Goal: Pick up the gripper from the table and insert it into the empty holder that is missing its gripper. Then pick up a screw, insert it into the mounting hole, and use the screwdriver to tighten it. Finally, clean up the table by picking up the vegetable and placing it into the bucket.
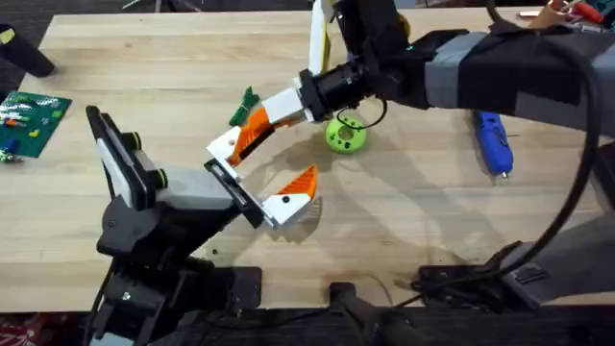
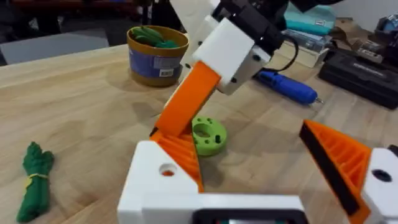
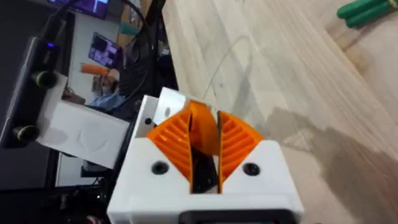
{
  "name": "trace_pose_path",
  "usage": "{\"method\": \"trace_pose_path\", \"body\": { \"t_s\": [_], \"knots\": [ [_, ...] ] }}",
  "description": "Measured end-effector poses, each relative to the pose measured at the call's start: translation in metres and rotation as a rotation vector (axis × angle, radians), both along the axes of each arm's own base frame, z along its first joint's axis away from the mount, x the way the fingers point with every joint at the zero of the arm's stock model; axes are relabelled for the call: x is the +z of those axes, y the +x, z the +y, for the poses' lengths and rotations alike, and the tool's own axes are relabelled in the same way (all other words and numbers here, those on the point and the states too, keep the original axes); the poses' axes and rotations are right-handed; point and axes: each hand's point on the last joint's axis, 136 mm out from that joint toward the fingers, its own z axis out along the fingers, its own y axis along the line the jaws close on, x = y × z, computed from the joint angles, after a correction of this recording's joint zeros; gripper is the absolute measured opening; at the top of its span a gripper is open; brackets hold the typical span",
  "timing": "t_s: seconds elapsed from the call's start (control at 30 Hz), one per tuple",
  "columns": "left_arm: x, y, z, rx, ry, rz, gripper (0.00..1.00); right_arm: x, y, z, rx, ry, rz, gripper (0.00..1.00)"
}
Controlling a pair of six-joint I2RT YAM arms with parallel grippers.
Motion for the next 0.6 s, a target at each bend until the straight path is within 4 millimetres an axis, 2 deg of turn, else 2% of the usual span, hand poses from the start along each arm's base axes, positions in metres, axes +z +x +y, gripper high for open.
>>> {"method": "trace_pose_path", "body": {
  "t_s": [0.2,0.3,0.43,0.5,0.53,0.6],
  "knots": [
    [0.001,-0.022,-0.018,-0.152,-0.004,-0.002,0.983,0.005,-0.001,-0.001,0.02,0.025,0.002,0.249],
    [0.001,-0.026,-0.021,-0.184,-0.006,-0.001,0.983,0.006,0.0,-0.003,0.021,0.034,0.009,0.336],
    [0.001,-0.029,-0.022,-0.2,-0.007,0.0,0.983,0.009,0.005,-0.009,0.014,0.049,0.024,0.661],
    [0.001,-0.029,-0.022,-0.203,-0.007,0.0,0.983,0.01,0.007,-0.012,0.007,0.051,0.031,0.927],
    [0.001,-0.029,-0.022,-0.205,-0.008,0.001,0.983,0.01,0.009,-0.014,0.004,0.053,0.029,0.975],
    [0.001,-0.03,-0.023,-0.209,-0.008,0.001,0.983,0.01,0.012,-0.017,-0.005,0.054,0.03,0.99]
  ]
}}
